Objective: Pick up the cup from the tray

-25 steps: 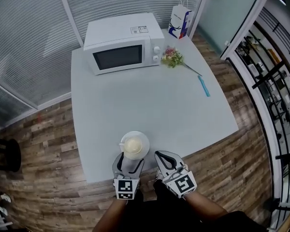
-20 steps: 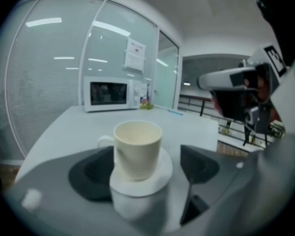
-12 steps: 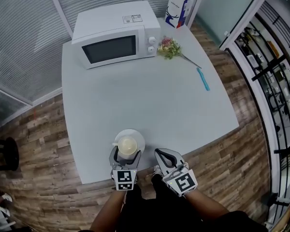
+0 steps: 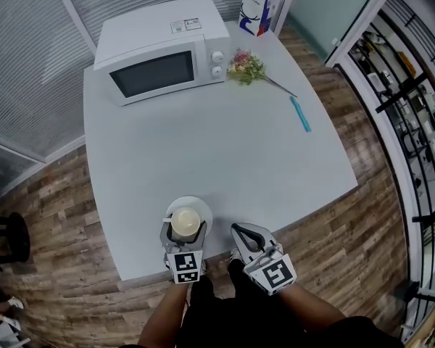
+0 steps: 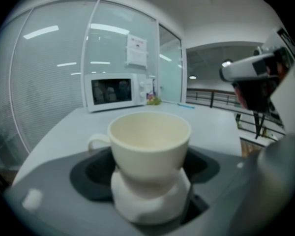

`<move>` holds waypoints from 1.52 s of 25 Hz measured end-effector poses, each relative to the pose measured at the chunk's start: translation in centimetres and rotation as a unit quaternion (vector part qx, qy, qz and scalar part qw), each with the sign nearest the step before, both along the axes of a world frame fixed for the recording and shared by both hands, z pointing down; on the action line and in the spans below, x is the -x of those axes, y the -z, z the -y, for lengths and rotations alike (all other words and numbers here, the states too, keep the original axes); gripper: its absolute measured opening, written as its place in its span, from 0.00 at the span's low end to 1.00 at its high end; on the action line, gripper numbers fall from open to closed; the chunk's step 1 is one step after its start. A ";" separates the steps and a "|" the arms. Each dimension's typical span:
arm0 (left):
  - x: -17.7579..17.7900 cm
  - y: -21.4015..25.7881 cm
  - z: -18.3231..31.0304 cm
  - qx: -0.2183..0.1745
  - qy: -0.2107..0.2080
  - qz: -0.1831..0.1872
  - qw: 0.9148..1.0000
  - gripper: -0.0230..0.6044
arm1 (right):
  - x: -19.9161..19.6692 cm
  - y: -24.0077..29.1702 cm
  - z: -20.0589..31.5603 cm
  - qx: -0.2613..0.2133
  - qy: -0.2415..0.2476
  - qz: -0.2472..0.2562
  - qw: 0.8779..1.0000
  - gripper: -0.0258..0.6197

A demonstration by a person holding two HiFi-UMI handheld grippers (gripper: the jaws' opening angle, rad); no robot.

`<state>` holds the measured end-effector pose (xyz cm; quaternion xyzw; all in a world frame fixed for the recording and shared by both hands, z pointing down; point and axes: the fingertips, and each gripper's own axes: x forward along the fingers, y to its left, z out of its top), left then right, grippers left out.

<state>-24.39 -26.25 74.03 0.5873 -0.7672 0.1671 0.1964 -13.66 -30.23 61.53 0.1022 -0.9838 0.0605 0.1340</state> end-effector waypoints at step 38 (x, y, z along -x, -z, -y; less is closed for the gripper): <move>-1.0 21.6 -1.1 -0.153 -0.043 0.063 0.985 0.70 | 1.6 12.6 -0.4 -0.104 -0.005 0.127 0.986 0.02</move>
